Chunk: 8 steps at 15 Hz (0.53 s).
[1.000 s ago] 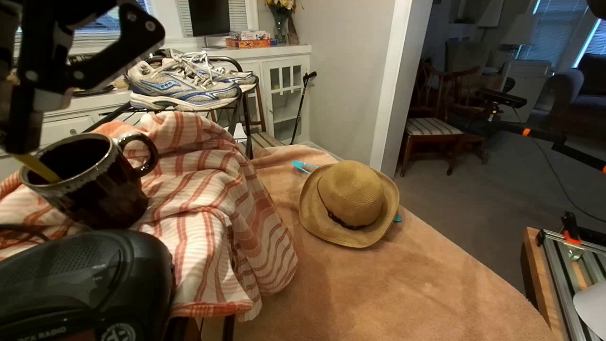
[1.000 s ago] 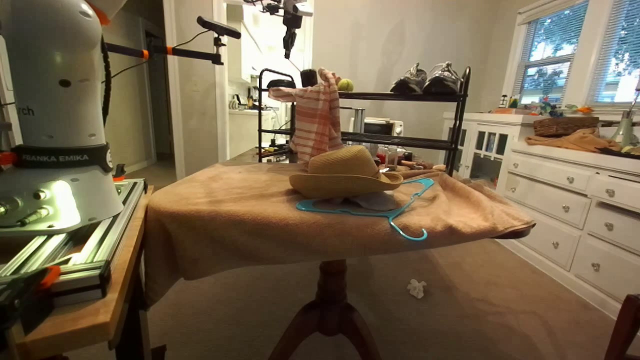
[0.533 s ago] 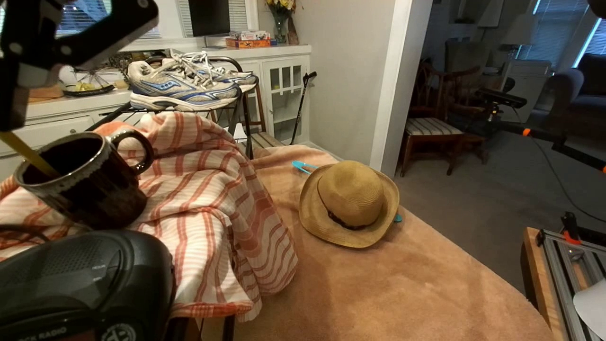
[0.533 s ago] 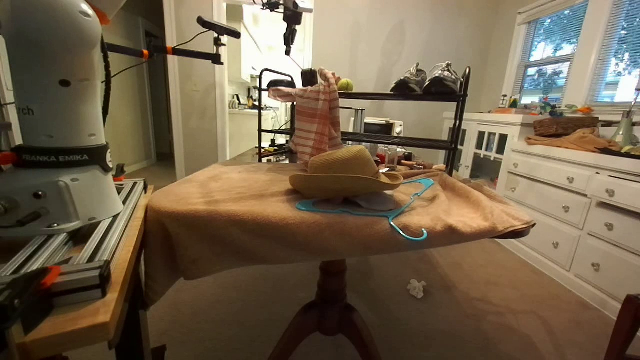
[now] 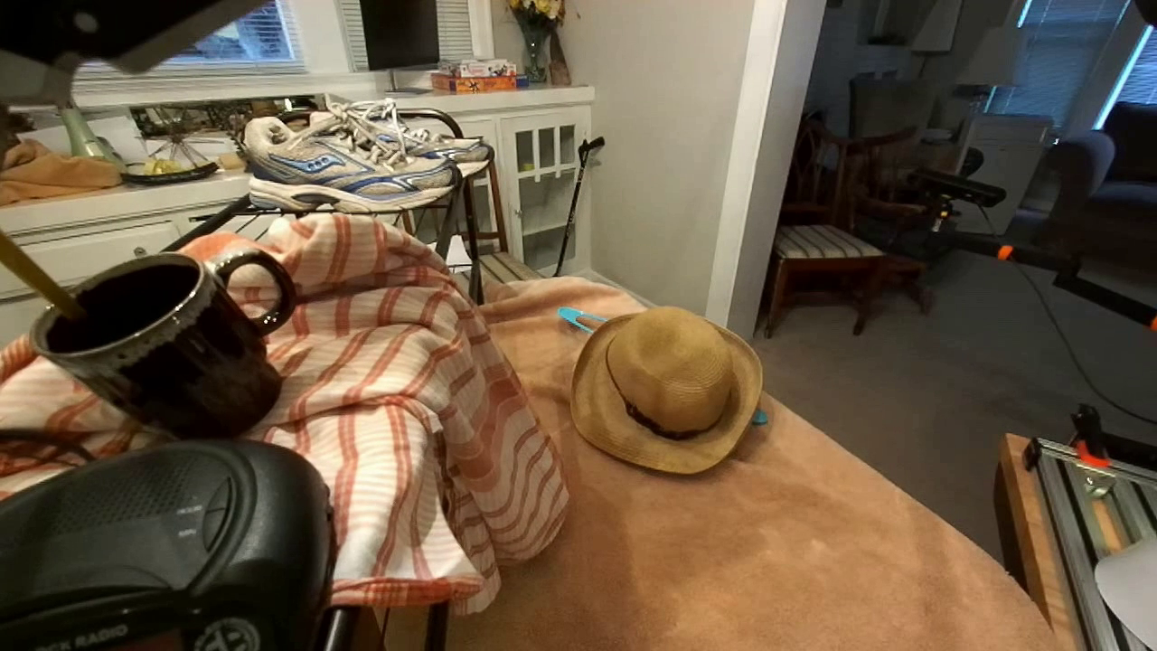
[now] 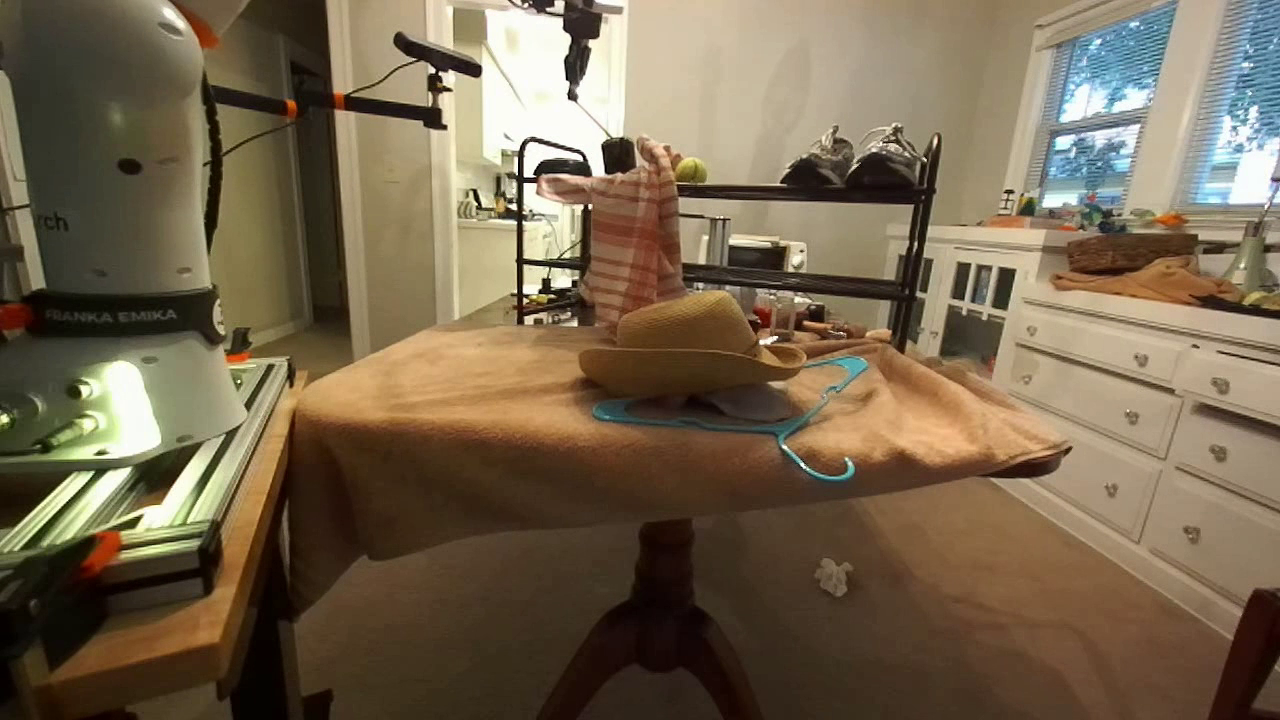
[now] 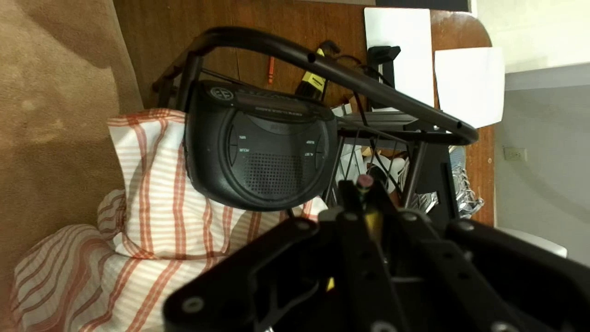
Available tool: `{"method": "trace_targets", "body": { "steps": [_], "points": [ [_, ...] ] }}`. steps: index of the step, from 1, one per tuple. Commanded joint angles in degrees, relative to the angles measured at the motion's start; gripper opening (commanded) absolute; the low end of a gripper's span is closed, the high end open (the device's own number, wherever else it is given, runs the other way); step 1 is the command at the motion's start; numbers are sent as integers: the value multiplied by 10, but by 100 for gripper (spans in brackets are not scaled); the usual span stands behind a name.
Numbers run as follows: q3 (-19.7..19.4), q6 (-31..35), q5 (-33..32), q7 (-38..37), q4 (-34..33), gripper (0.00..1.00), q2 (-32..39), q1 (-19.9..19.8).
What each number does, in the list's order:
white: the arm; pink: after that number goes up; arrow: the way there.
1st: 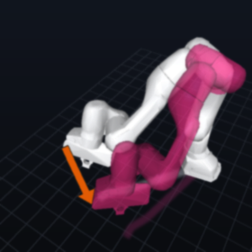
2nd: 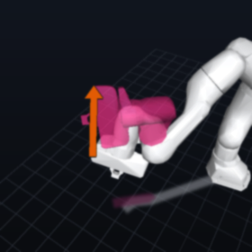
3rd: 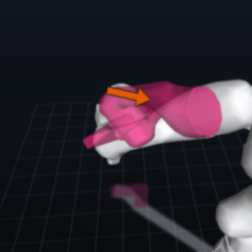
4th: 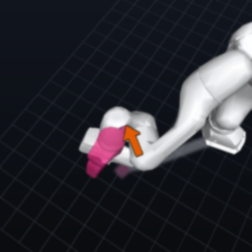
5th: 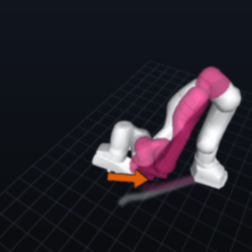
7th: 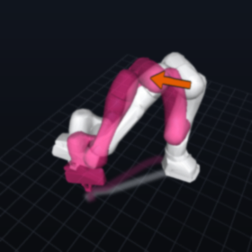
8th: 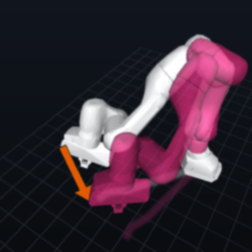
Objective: Take the yellow pencil out of the mug and put it on the right side of the topmost shelf.
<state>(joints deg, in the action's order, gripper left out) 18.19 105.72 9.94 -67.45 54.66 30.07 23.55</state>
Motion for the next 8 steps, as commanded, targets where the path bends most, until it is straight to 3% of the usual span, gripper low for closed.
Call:
{"method": "trace_targets", "body": {
  "steps": [1, 8],
  "points": [
    [5, 6, 10, -1, 9, 2, -15, -3],
    [6, 15, 9, 0, 21, 2, -38, -4]
  ]
}}
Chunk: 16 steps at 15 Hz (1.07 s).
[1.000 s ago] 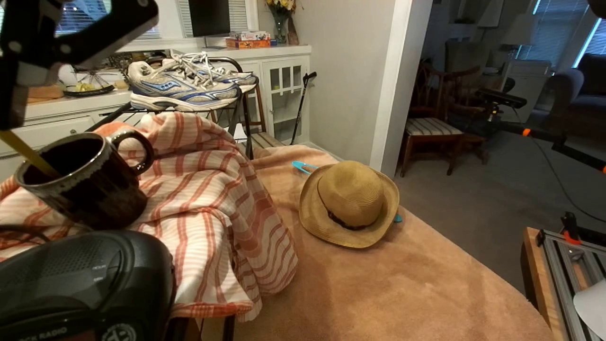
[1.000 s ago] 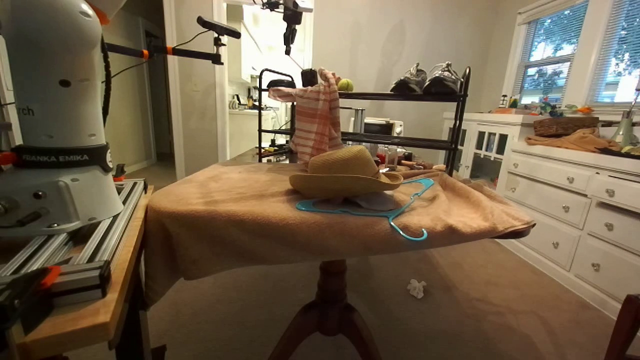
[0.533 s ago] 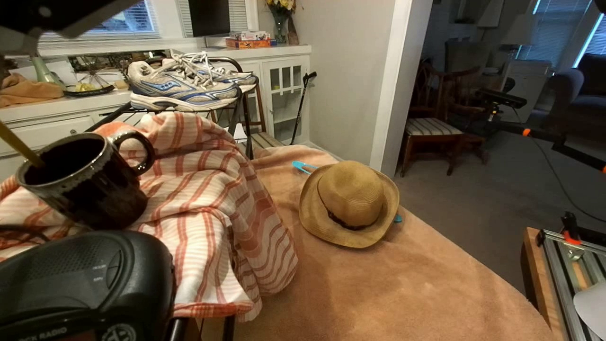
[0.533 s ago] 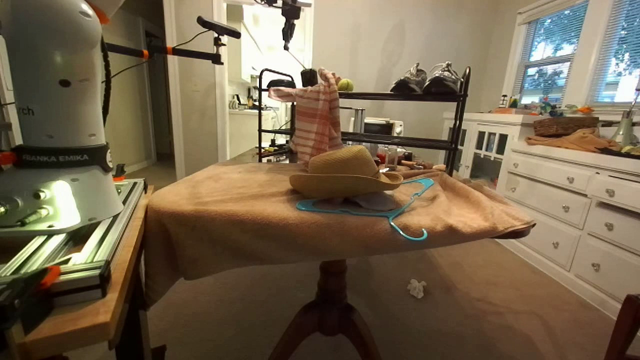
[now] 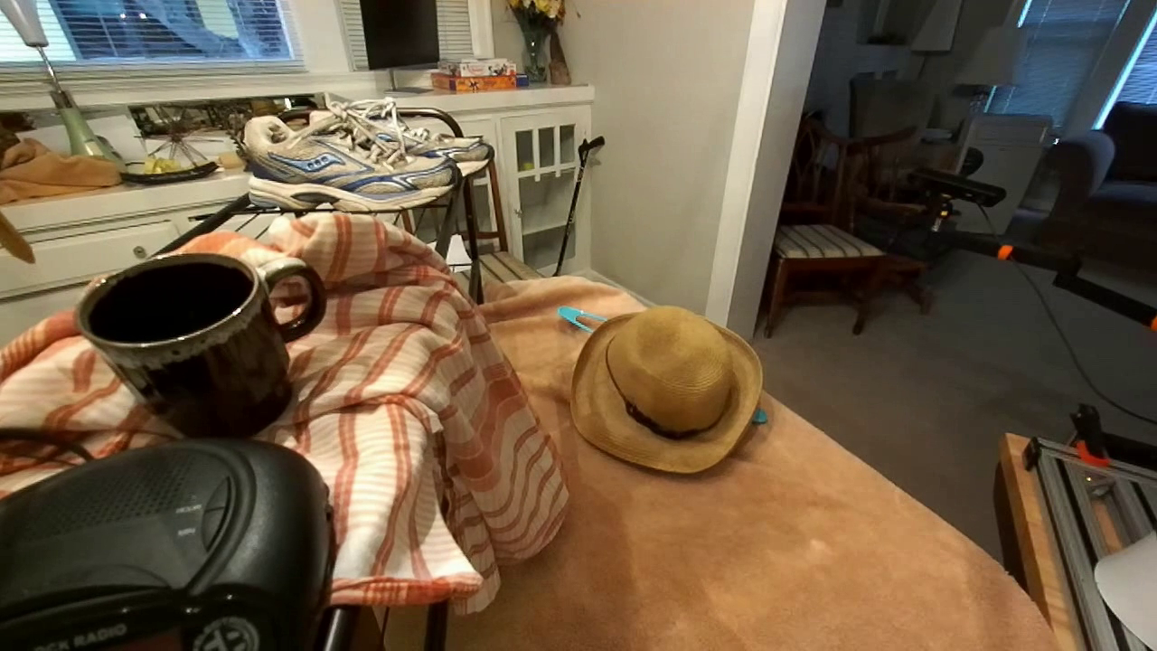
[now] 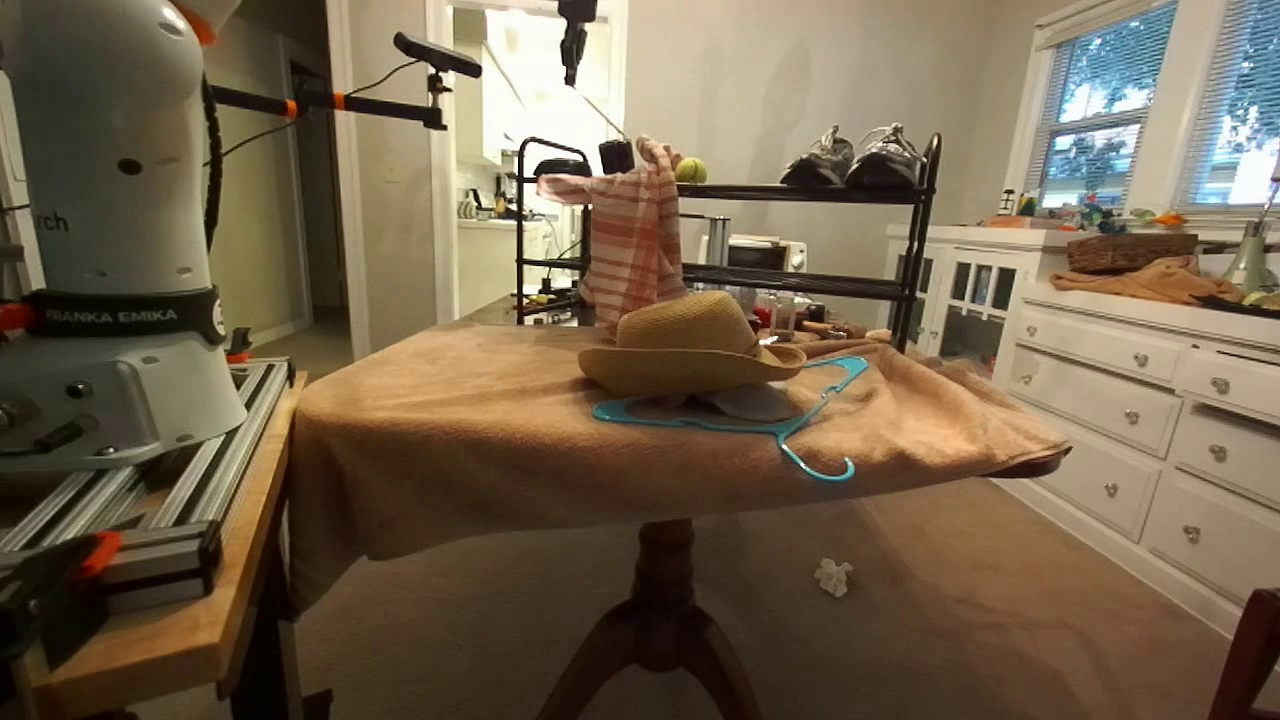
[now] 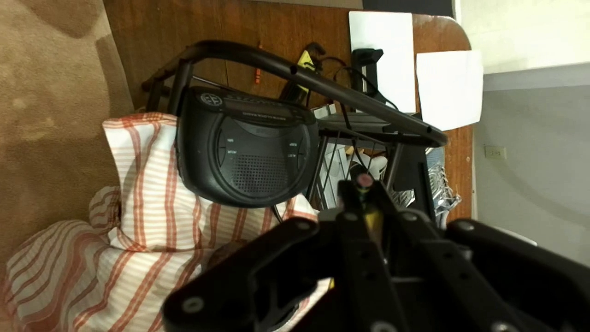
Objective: Take the yellow pencil out of the mug and put it on the right side of the topmost shelf.
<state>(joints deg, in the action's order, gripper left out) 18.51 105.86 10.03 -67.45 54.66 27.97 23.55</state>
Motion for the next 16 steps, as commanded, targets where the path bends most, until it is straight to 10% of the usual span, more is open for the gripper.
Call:
{"method": "trace_targets", "body": {
  "steps": [1, 16],
  "points": [
    [1, 16, 4, -1, 23, 2, -20, -3],
    [-66, 123, -180, 8, 262, 2, -192, -13]
  ]
}}
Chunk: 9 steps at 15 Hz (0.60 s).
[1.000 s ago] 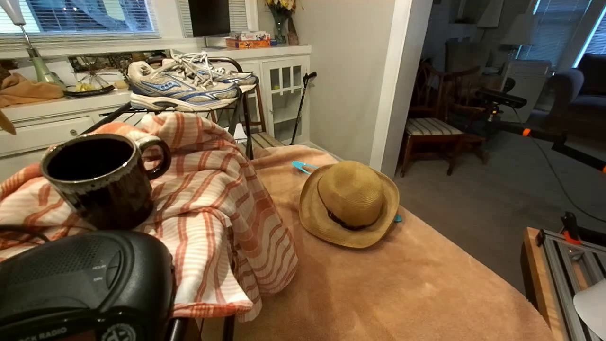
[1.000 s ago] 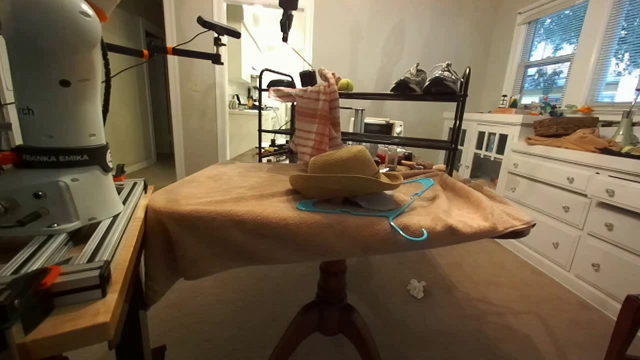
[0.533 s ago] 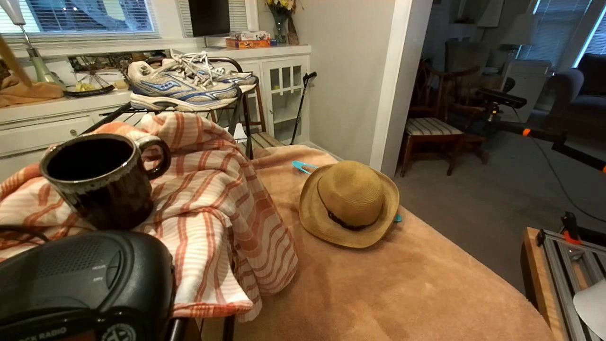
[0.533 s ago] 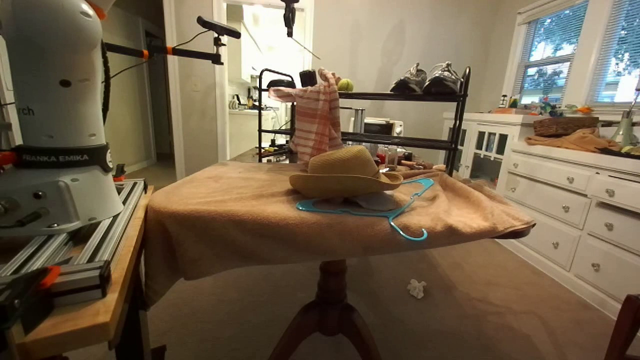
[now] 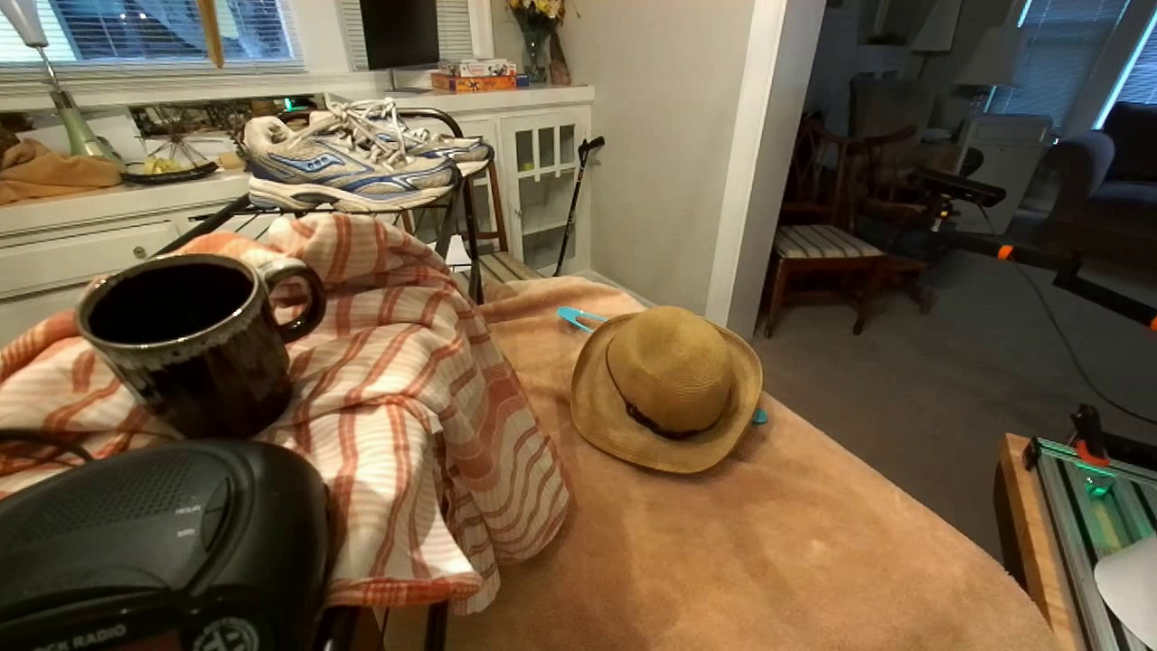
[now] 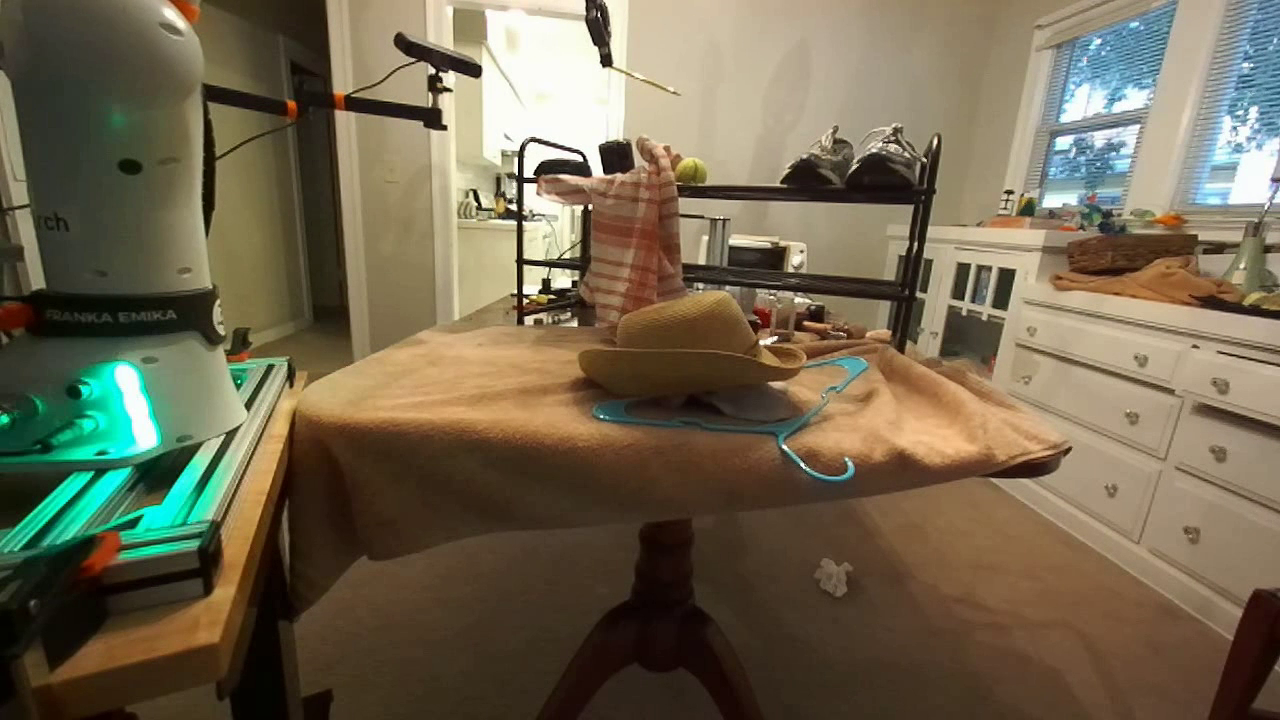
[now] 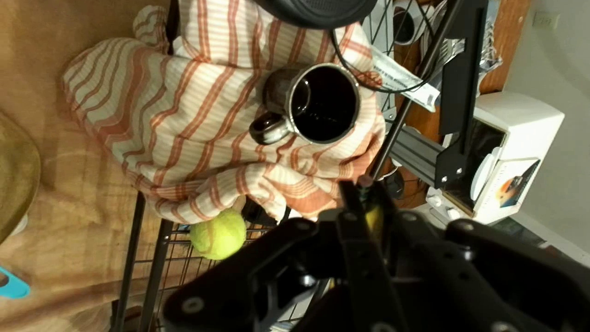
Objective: Take the yellow pencil out of the mug and put it on the right side of the topmost shelf.
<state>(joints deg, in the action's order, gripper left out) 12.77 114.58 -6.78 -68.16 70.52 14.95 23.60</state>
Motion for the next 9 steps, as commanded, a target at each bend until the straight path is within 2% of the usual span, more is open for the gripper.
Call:
{"method": "trace_targets", "body": {
  "steps": [1, 2, 5, 9],
  "points": [
    [-12, 45, -15, 21, 126, 2, -74, -18],
    [-15, 52, -7, 40, 147, 2, -85, -26],
    [-19, 97, 14, 165, 194, 2, -103, -52],
    [-23, 92, -6, 313, 198, 2, -91, -79]
  ]
}}
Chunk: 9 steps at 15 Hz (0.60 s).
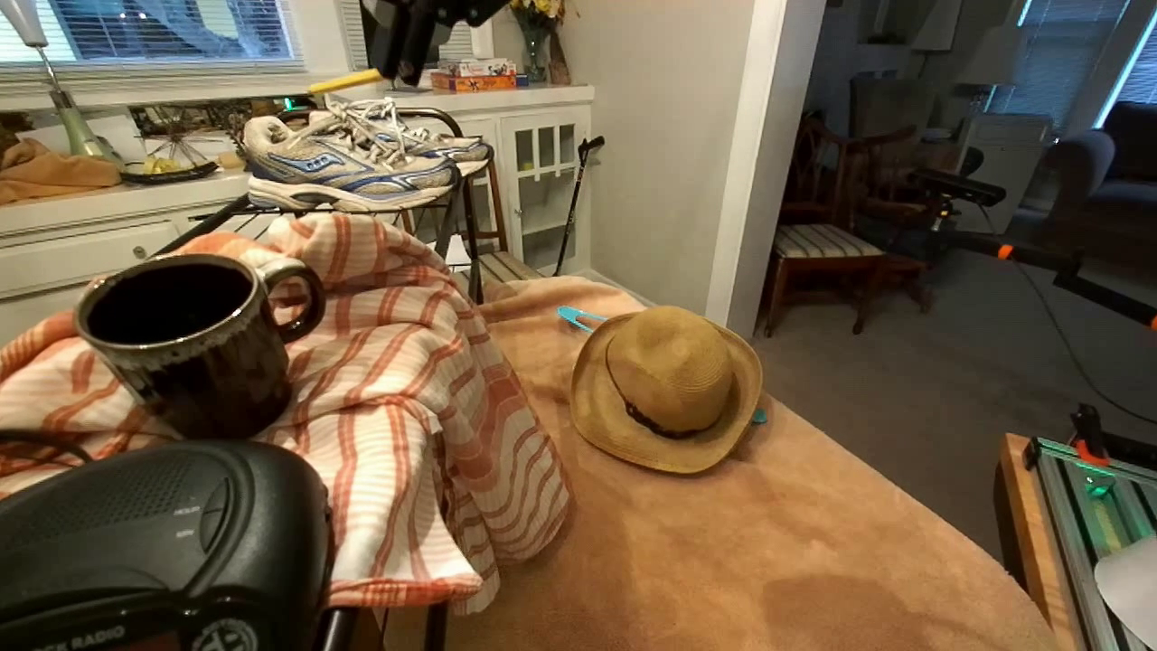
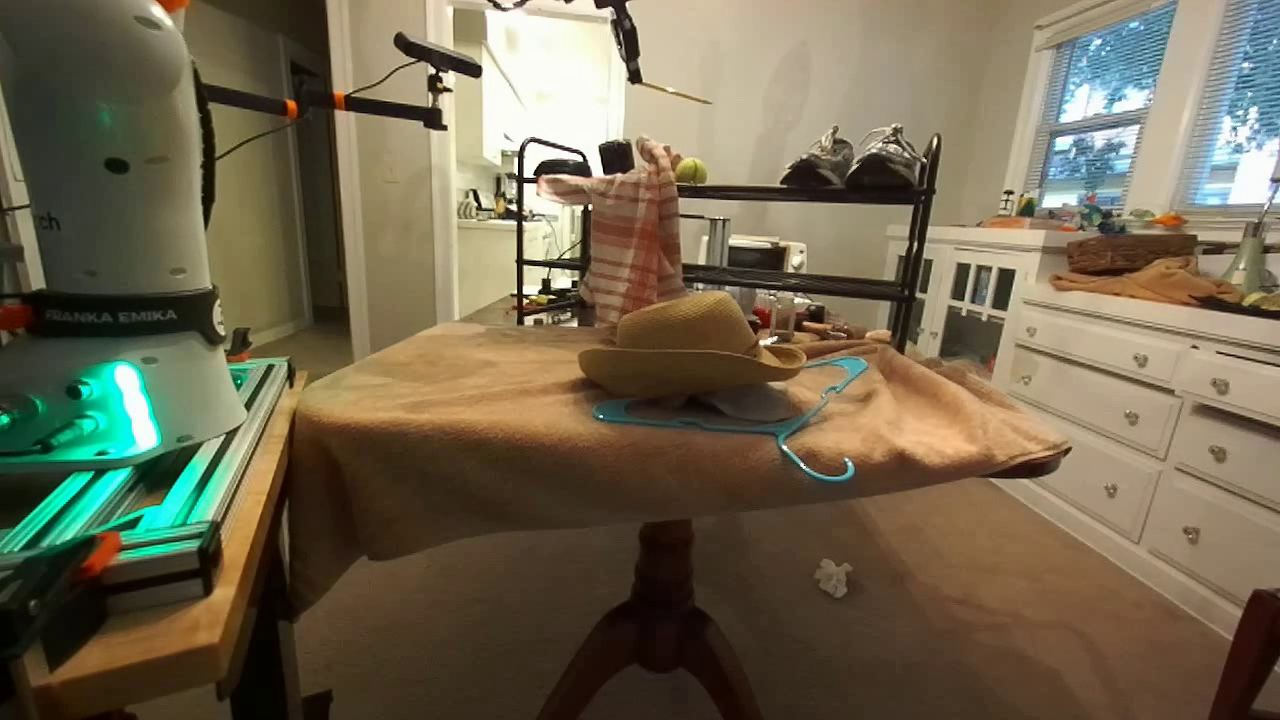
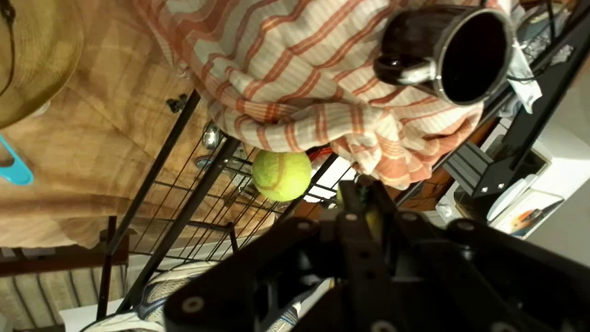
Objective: Take the yellow pencil out of the mug and put it on the right side of the topmost shelf.
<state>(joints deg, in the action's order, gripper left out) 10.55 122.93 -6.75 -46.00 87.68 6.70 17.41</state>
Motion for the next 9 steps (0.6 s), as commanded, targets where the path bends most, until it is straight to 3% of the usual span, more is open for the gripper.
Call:
{"method": "trace_targets", "body": {
  "steps": [1, 4, 9],
  "points": [
    [-1, 18, -4, 129, 30, 2, -6, -22],
    [-1, 31, -8, 231, 28, 2, 7, -29],
    [-5, 53, -66, 351, 19, 2, 34, -26]
  ]
}}
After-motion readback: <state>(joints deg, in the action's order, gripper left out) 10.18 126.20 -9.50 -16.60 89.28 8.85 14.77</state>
